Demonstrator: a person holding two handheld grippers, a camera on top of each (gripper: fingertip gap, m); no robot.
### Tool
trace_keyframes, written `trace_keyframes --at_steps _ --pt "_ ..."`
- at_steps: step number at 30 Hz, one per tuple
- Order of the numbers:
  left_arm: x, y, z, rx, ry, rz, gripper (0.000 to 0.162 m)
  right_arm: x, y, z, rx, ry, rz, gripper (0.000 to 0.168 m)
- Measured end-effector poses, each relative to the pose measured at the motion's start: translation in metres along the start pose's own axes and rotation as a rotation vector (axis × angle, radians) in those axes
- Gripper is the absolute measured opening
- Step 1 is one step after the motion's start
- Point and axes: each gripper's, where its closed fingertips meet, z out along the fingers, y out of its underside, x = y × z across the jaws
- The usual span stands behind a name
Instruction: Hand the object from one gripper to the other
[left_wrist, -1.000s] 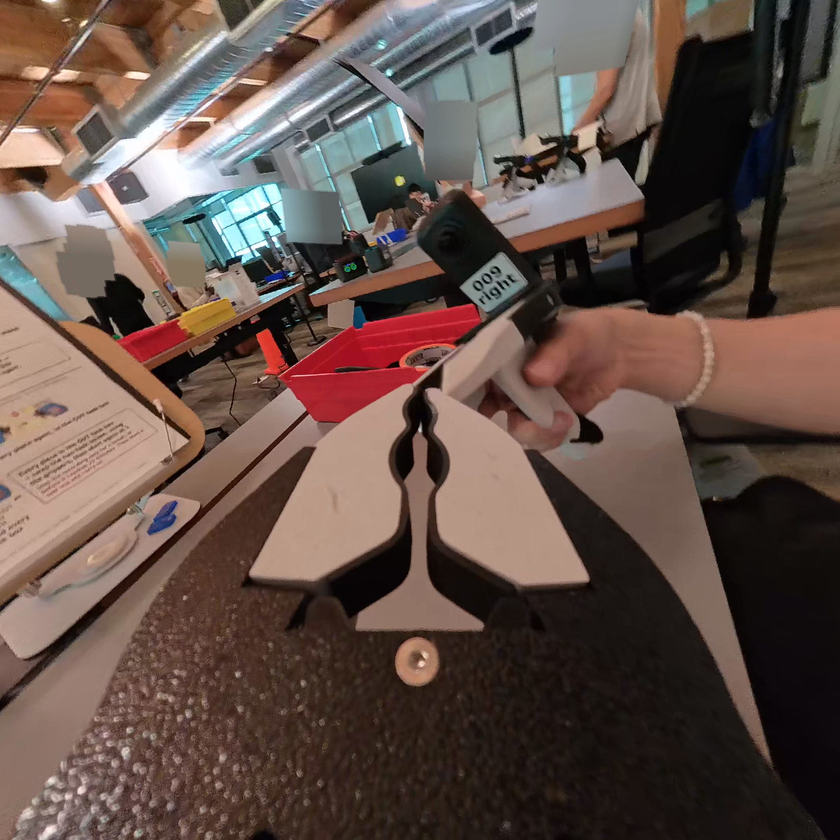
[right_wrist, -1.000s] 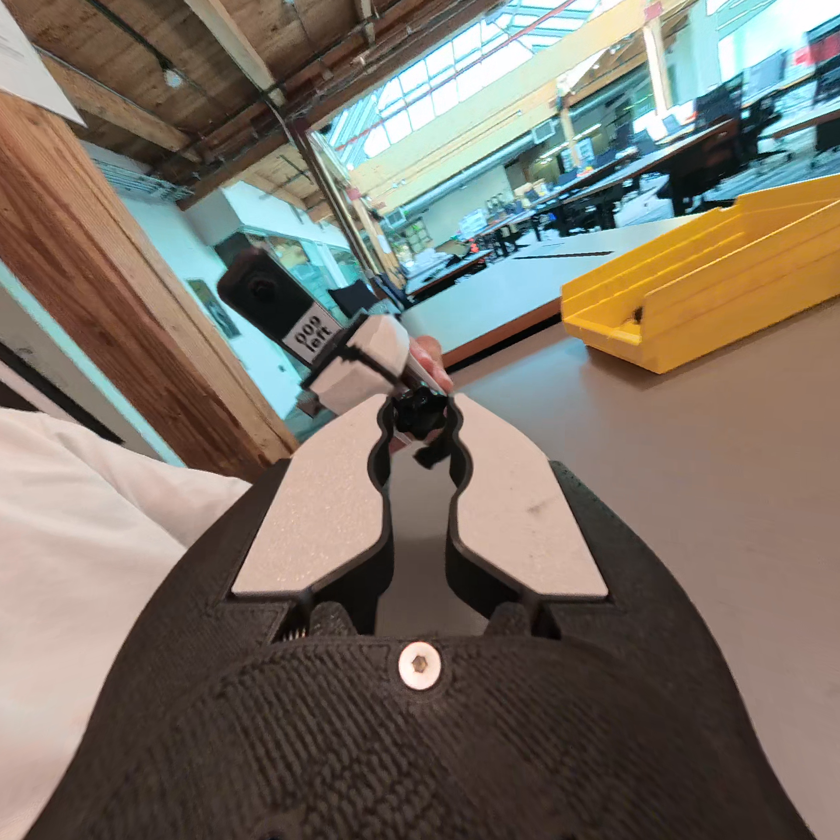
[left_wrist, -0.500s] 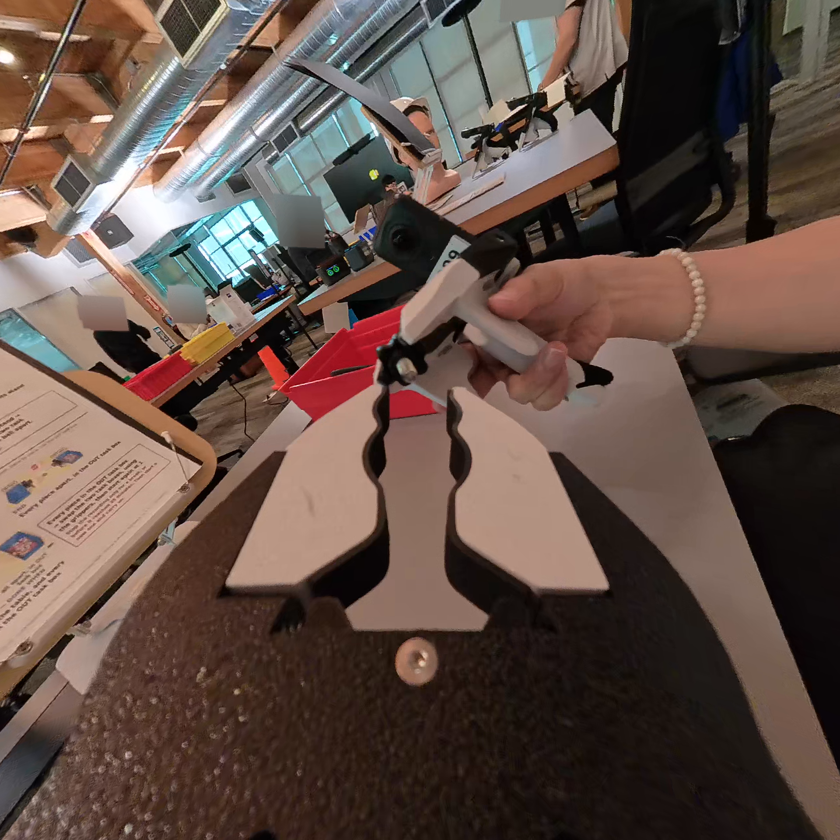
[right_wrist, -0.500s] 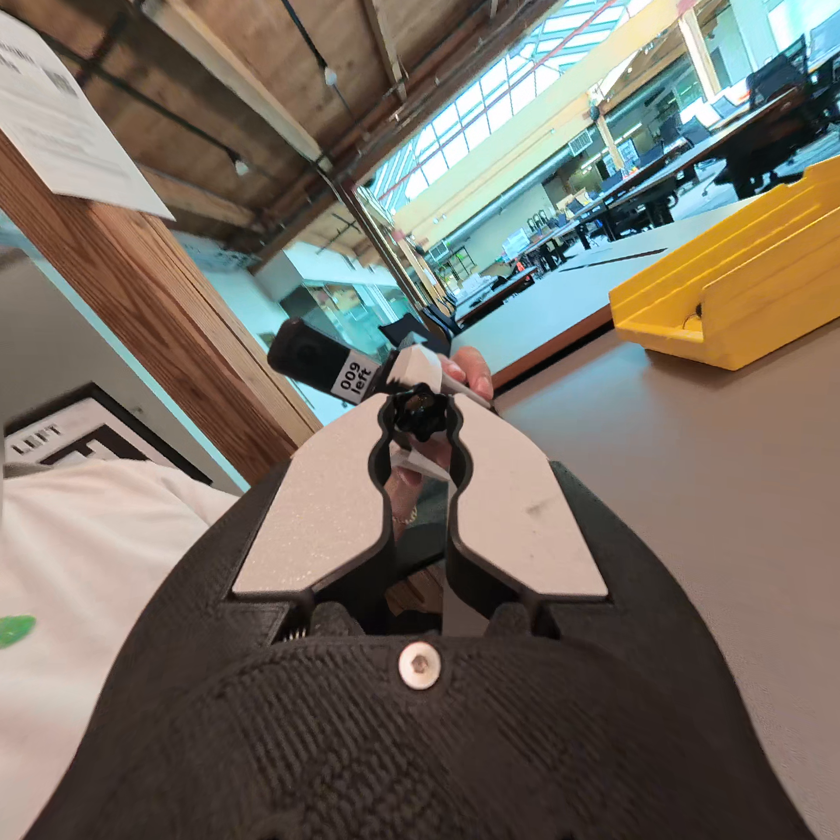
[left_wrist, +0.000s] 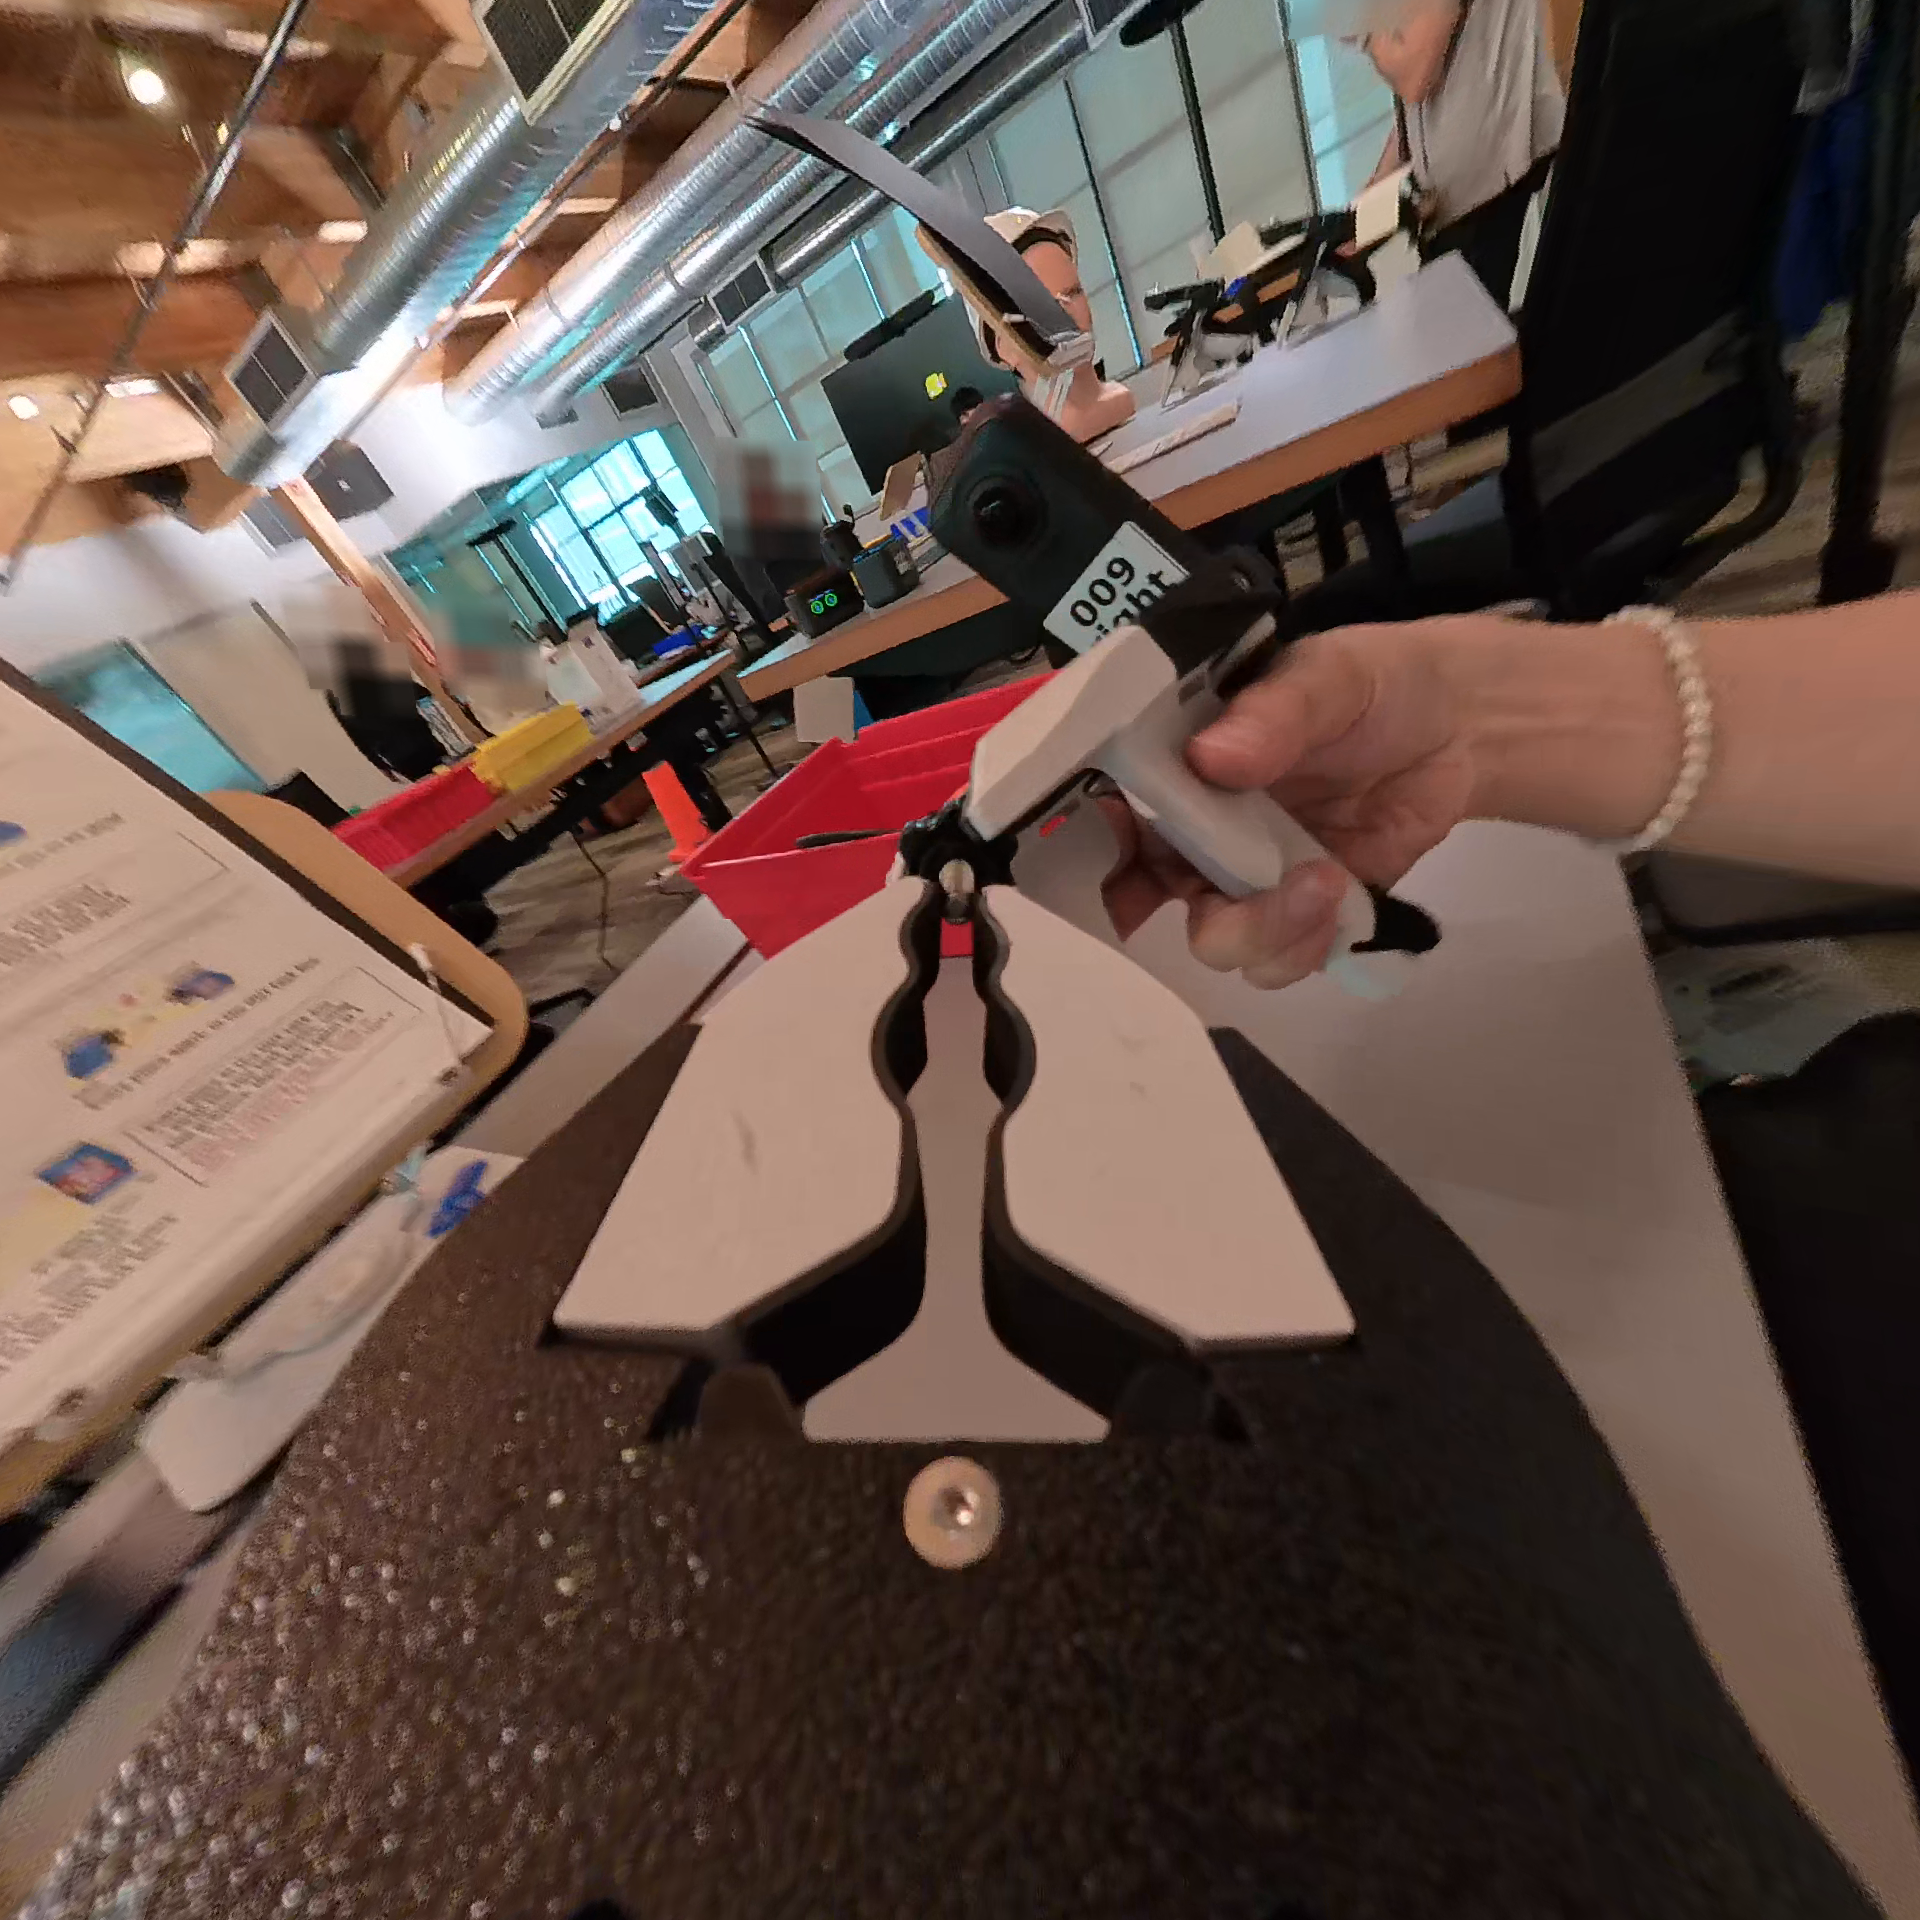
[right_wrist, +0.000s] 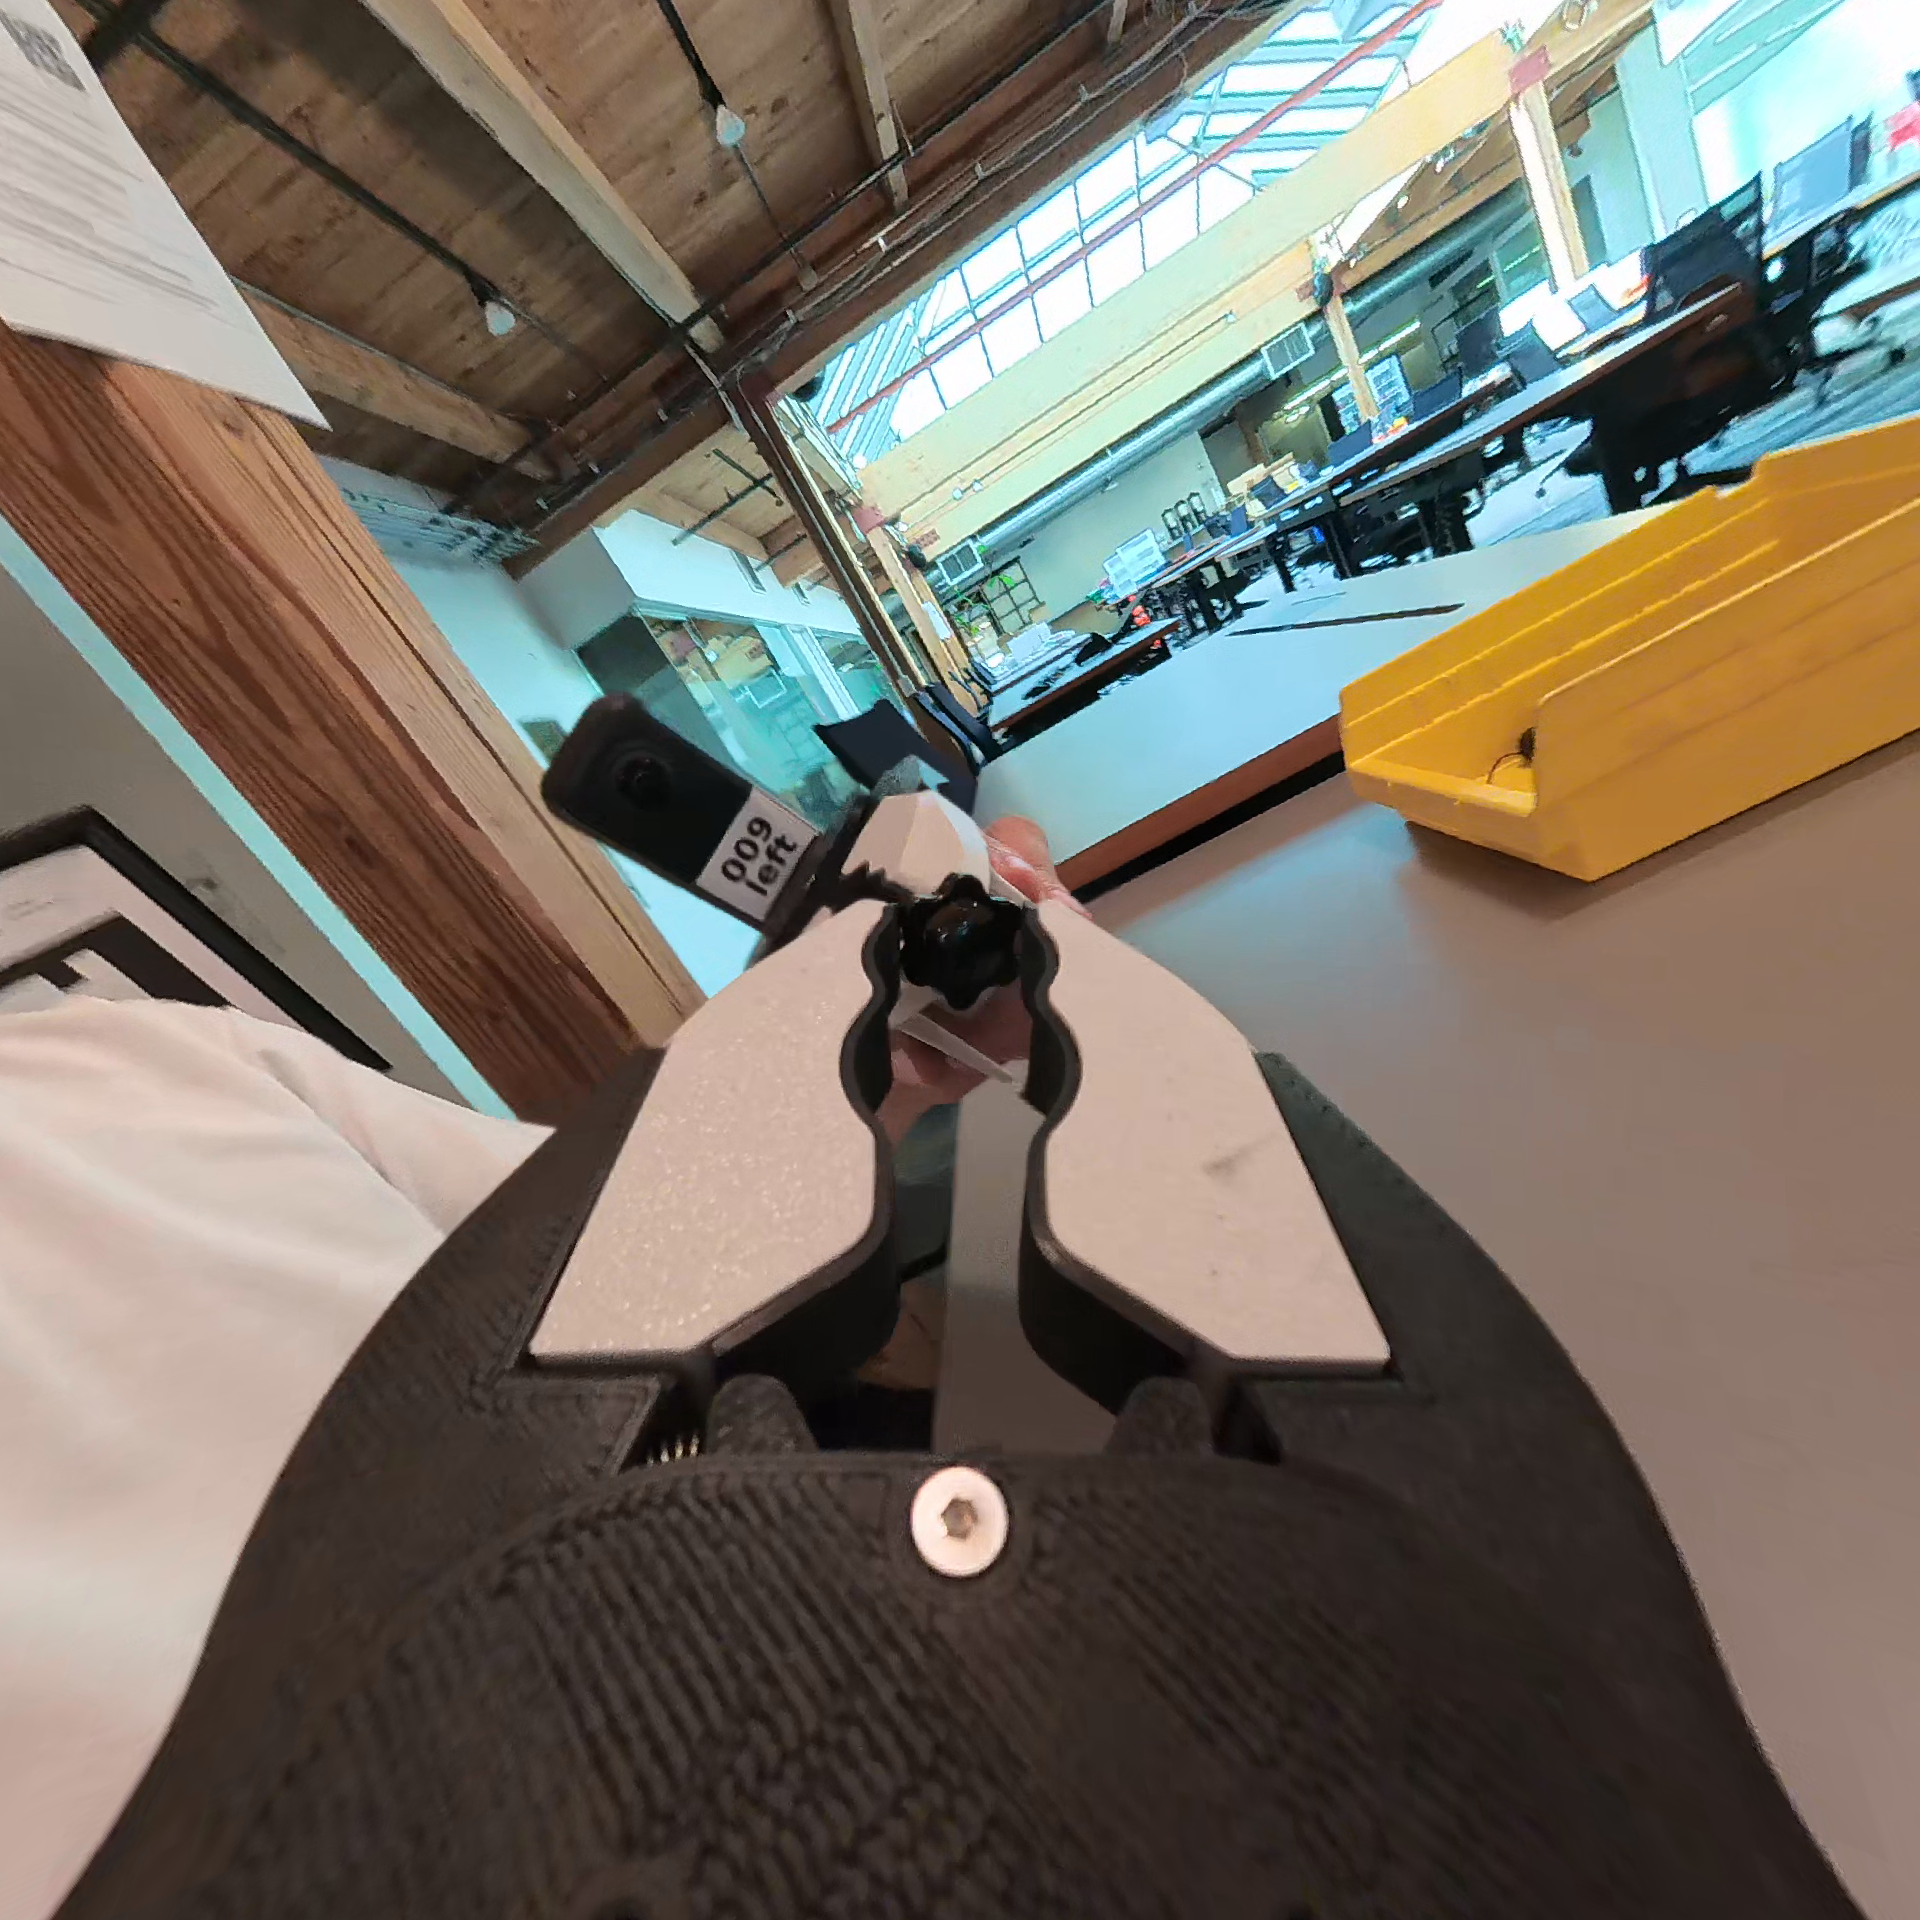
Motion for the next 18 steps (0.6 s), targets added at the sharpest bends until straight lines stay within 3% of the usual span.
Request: trace_keyframes --at_steps 2,4,8,18 --pt "-0.003 -0.003 0.000 0.017 0.008 -0.114 0.005 0.000 -0.001 -0.003 -0.011 0.035 -0.137 0.031" --pt "-0.004 -0.007 -0.003 0.027 0.055 -0.264 0.005 0.000 -0.004 -0.006 -0.030 0.099 -0.343 0.052" --pt "0.000 -0.009 -0.009 -0.002 0.182 -0.569 0.005 -0.008 -0.003 -0.011 -0.096 0.170 -0.787 0.062" --pt "0.021 -0.003 -0.012 -0.031 0.468 -1.072 0.005 -0.027 0.017 -0.004 -0.194 0.140 -1.275 0.046"
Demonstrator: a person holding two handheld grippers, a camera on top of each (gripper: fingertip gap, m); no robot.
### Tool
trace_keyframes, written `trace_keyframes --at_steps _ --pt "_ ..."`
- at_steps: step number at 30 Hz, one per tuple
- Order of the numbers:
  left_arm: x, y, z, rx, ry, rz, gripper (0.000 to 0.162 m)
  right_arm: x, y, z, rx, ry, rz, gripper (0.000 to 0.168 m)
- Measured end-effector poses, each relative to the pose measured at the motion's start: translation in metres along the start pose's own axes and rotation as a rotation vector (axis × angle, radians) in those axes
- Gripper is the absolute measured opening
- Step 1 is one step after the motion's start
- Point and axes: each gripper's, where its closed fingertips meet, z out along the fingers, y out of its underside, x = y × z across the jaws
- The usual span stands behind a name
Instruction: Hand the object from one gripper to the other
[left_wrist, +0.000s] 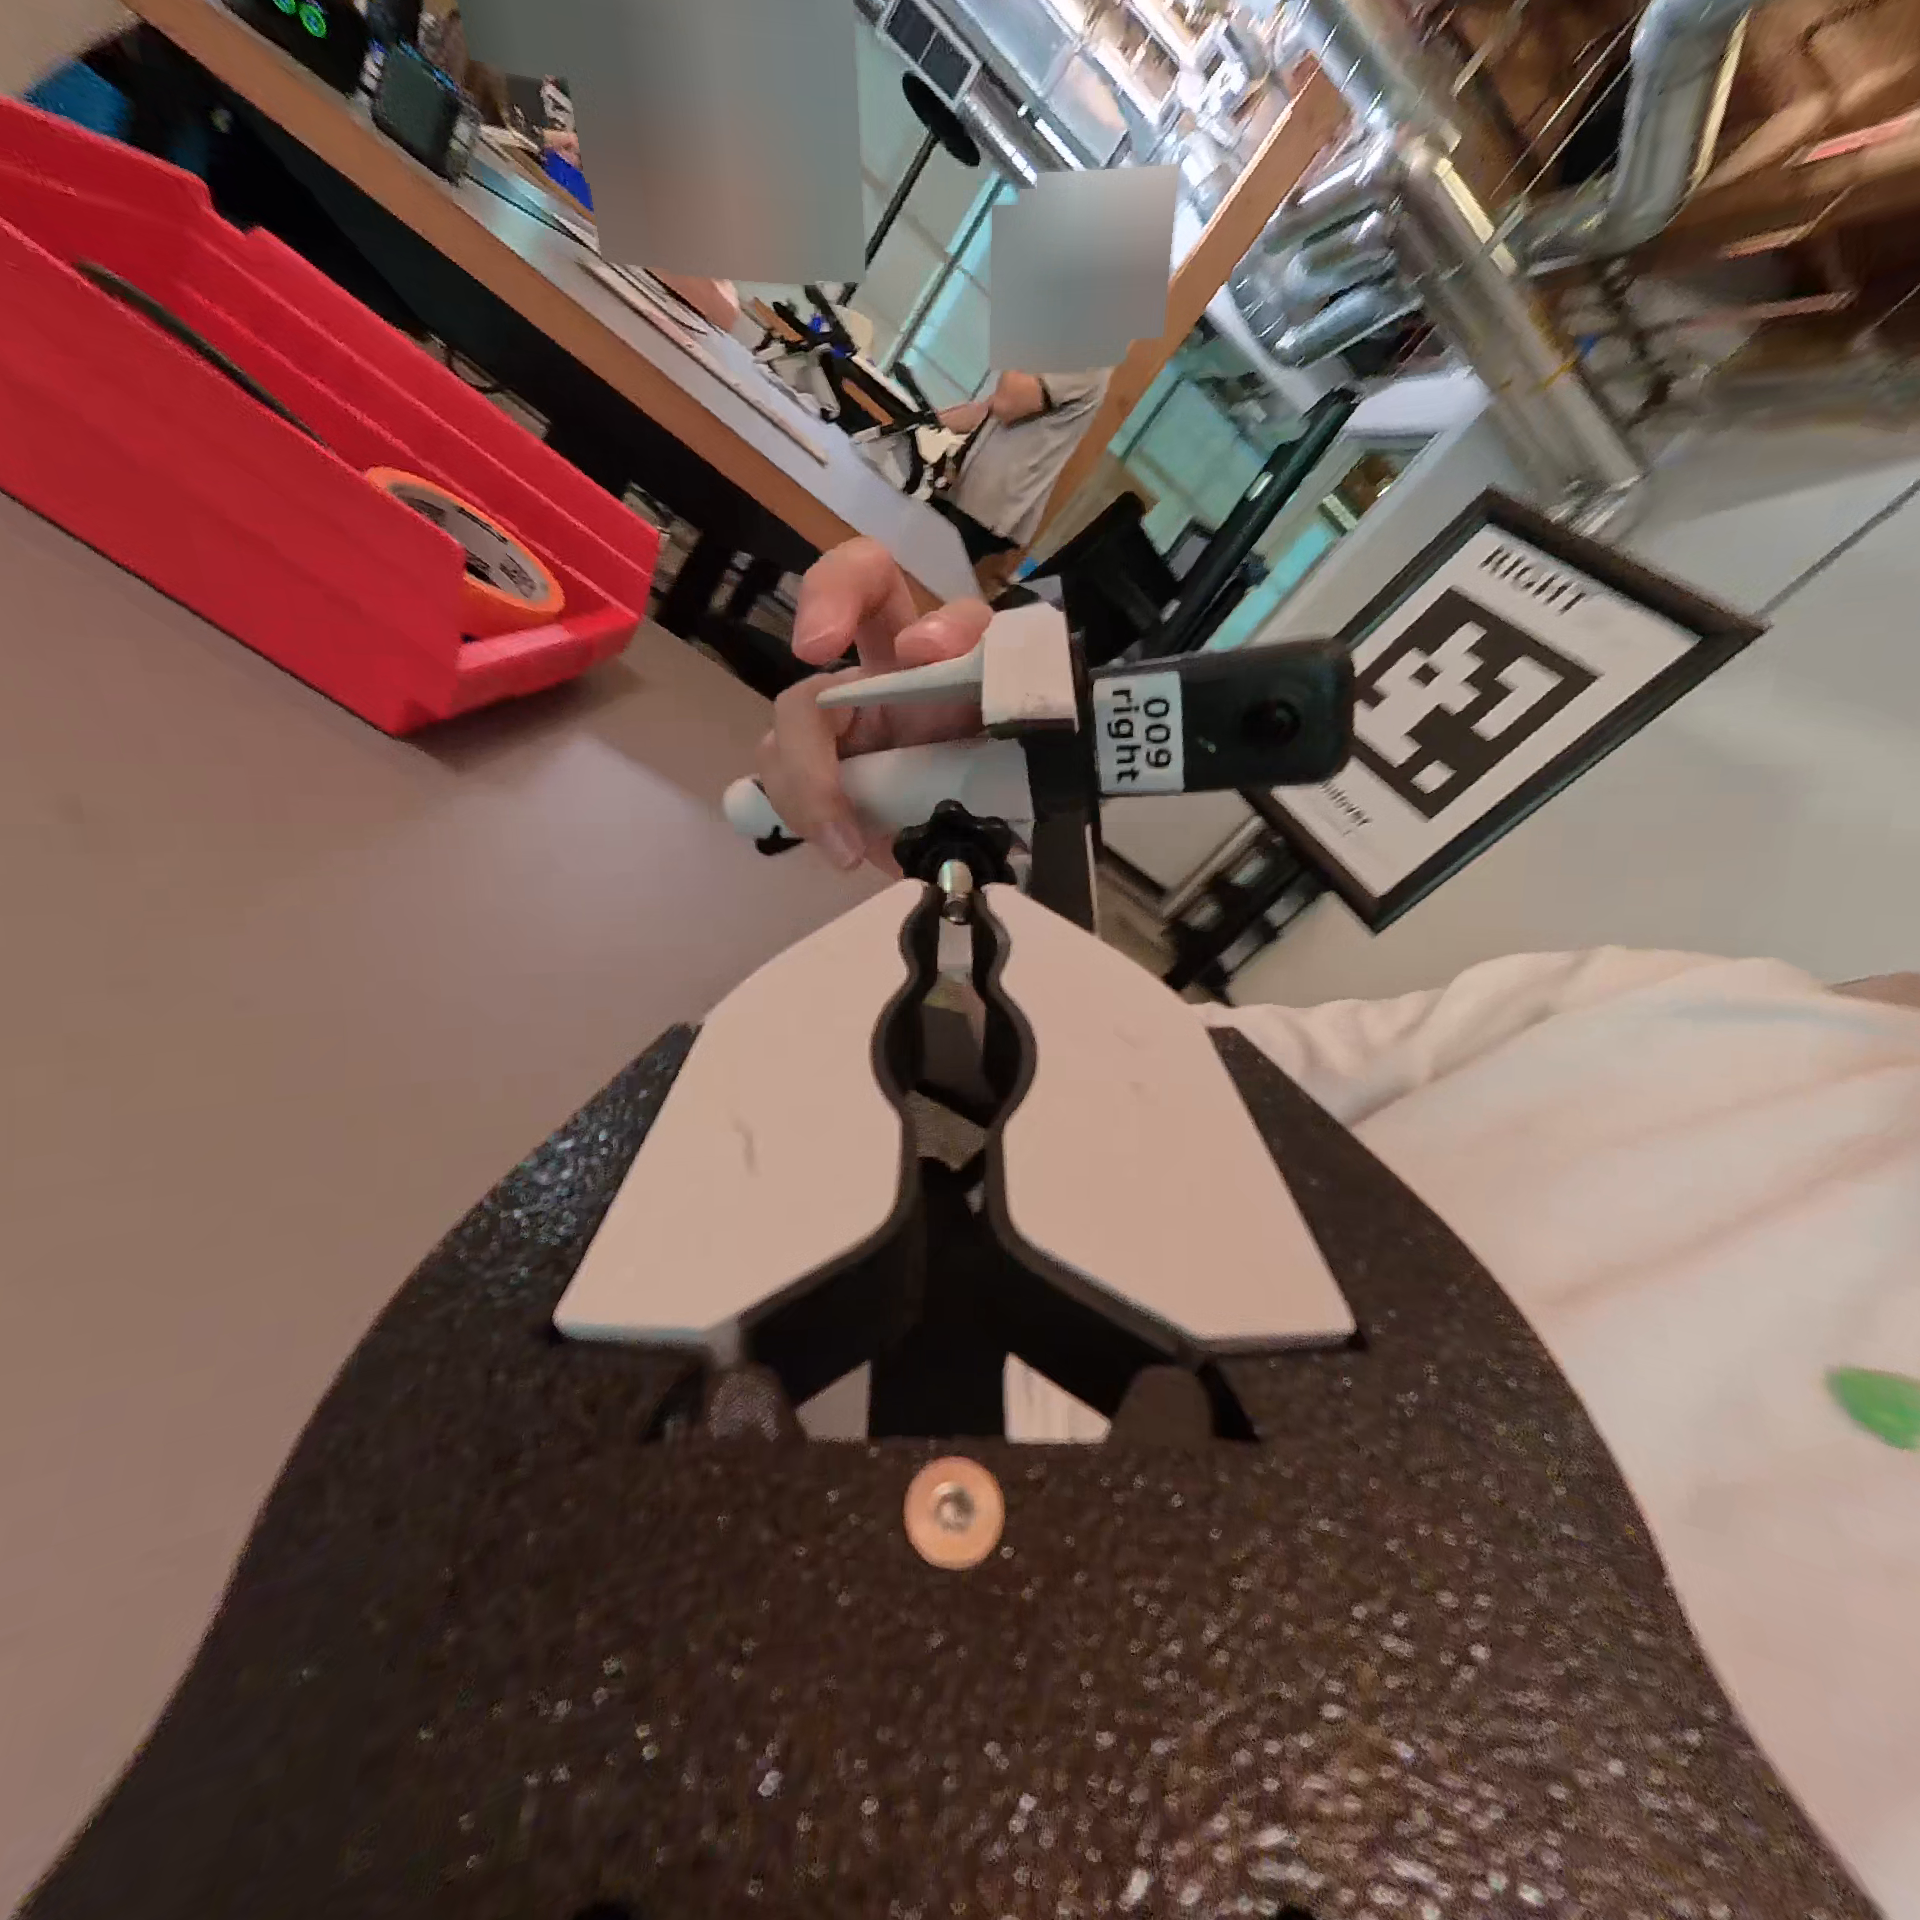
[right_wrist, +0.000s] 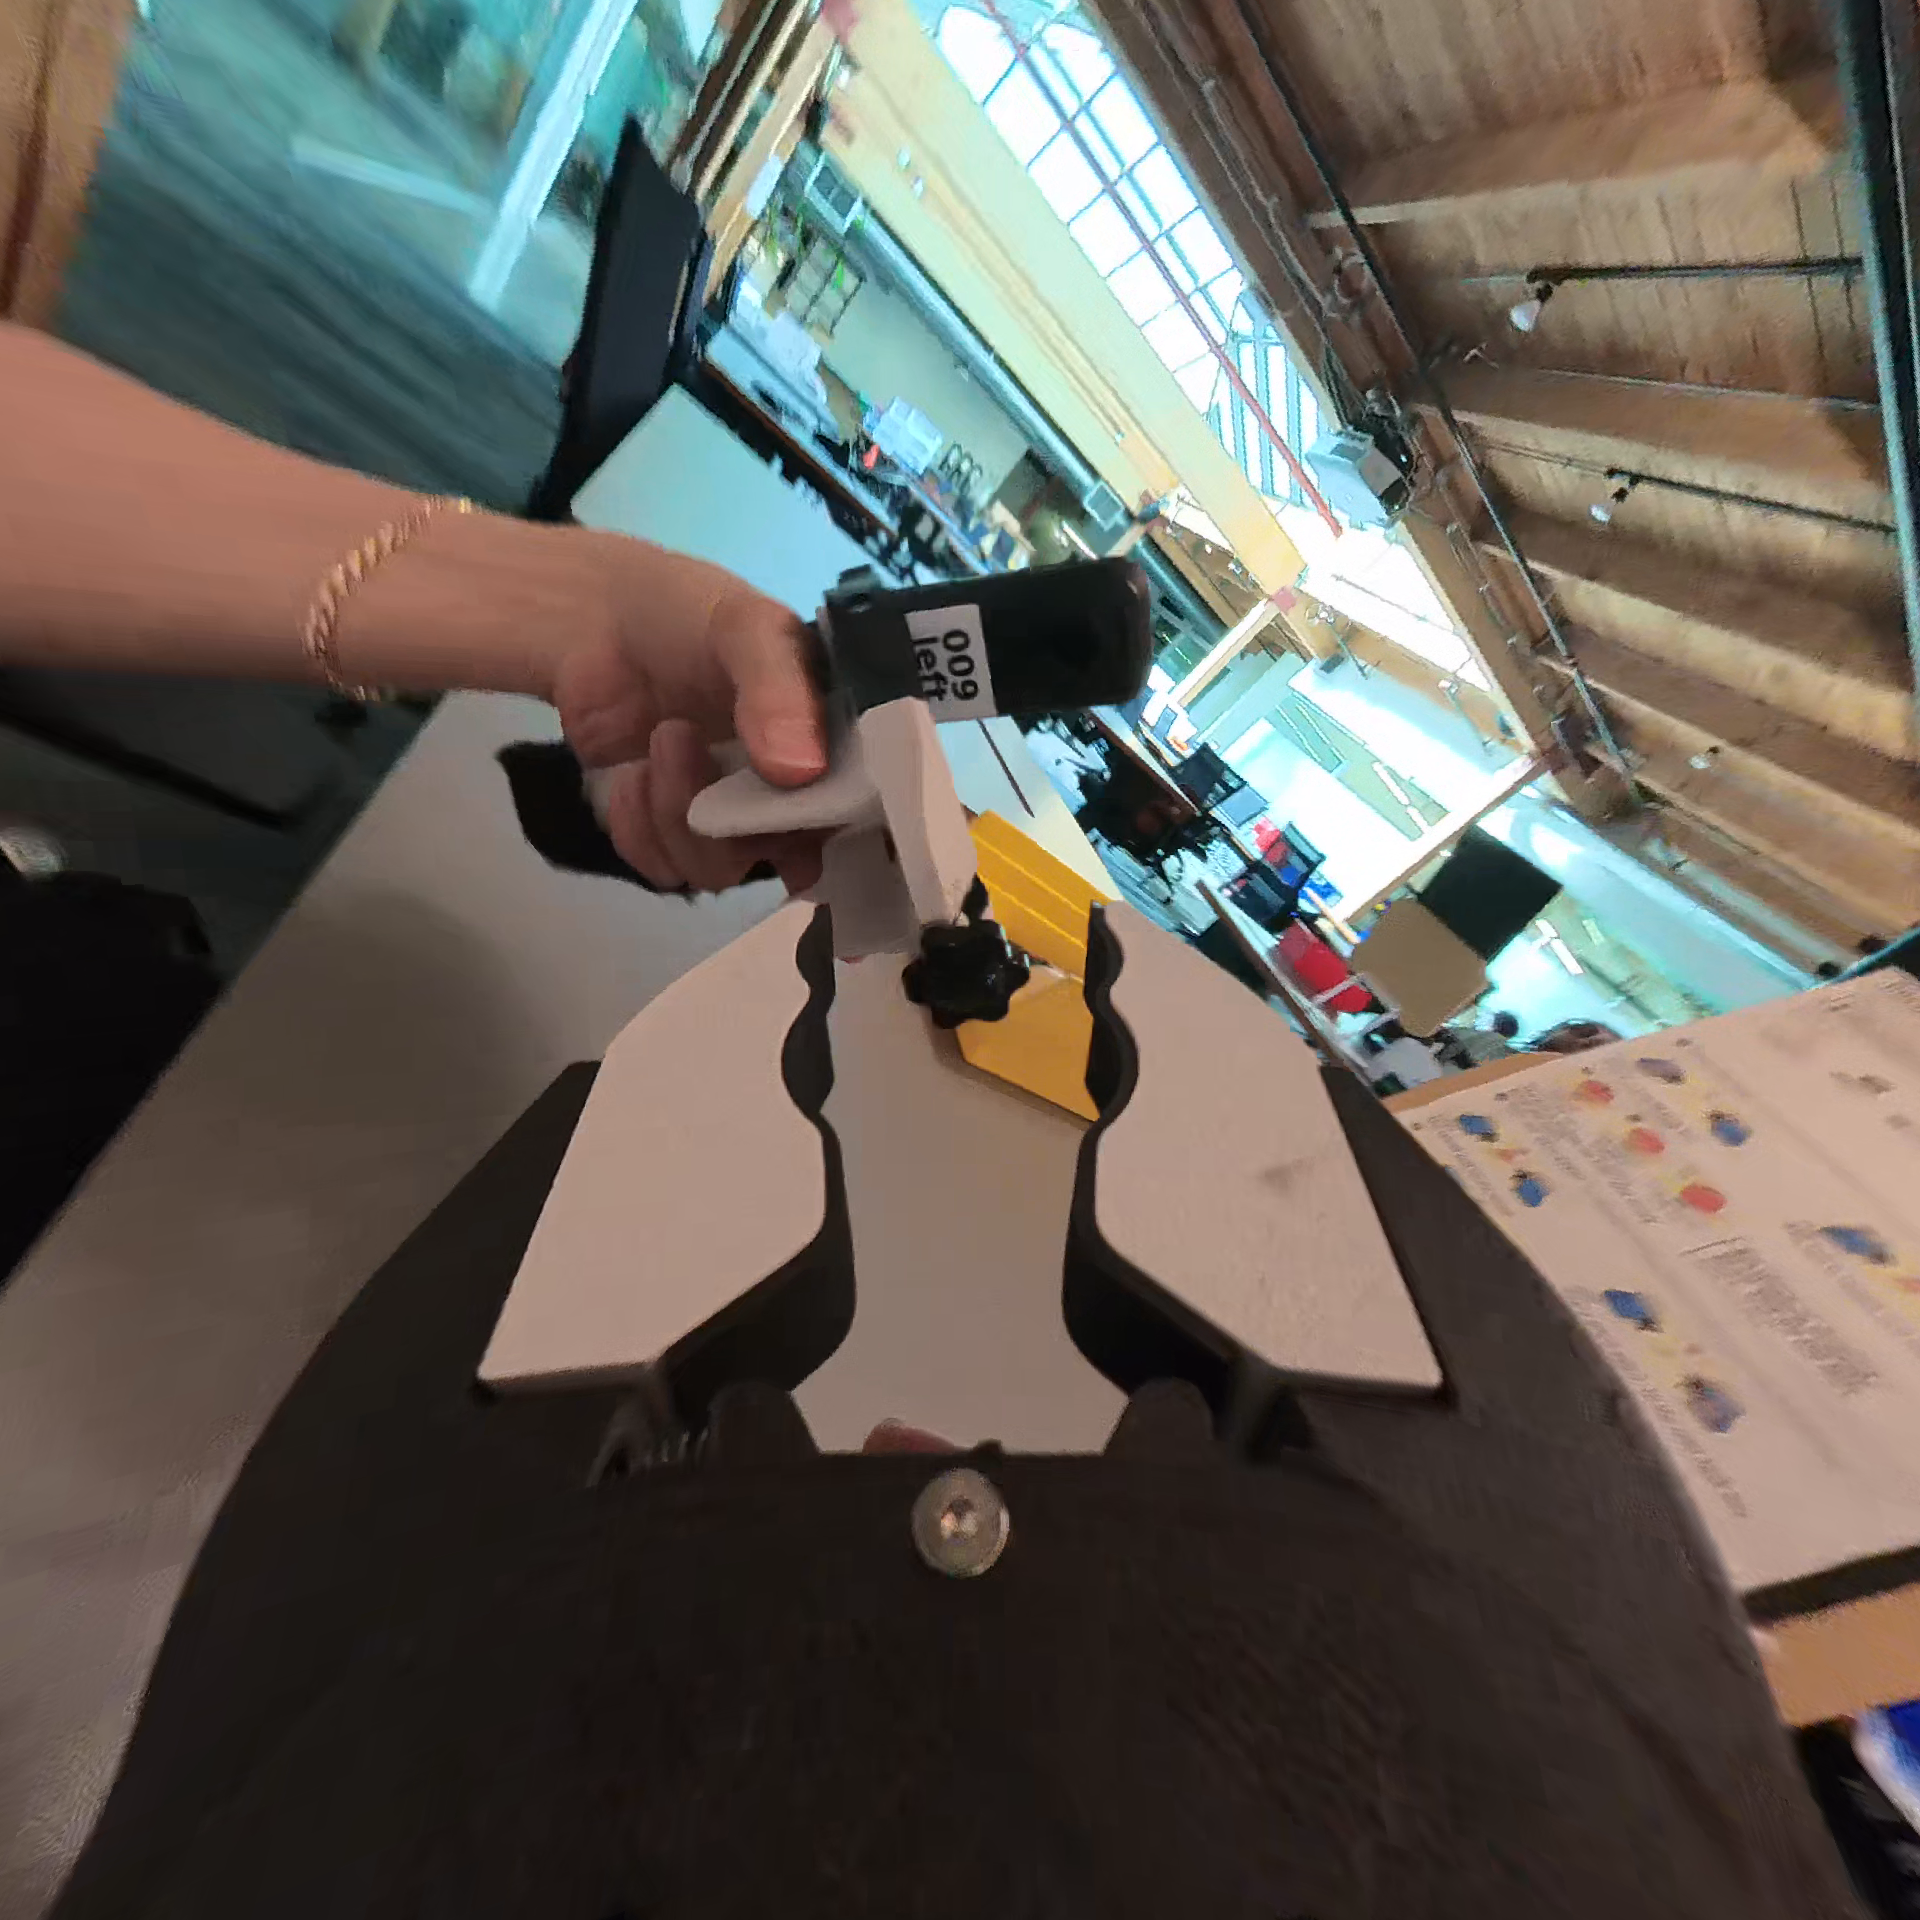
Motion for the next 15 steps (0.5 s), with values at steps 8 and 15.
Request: trace_keyframes --at_steps 8,15 --pt "-0.002 0.006 0.003 -0.010 0.066 -0.092 0.005 -0.007 0.019 0.002 -0.144 -0.011 -0.180 0.039" --pt "-0.004 0.006 0.003 -0.016 0.050 -0.082 0.005 -0.004 0.024 0.004 -0.166 0.009 -0.165 0.024"
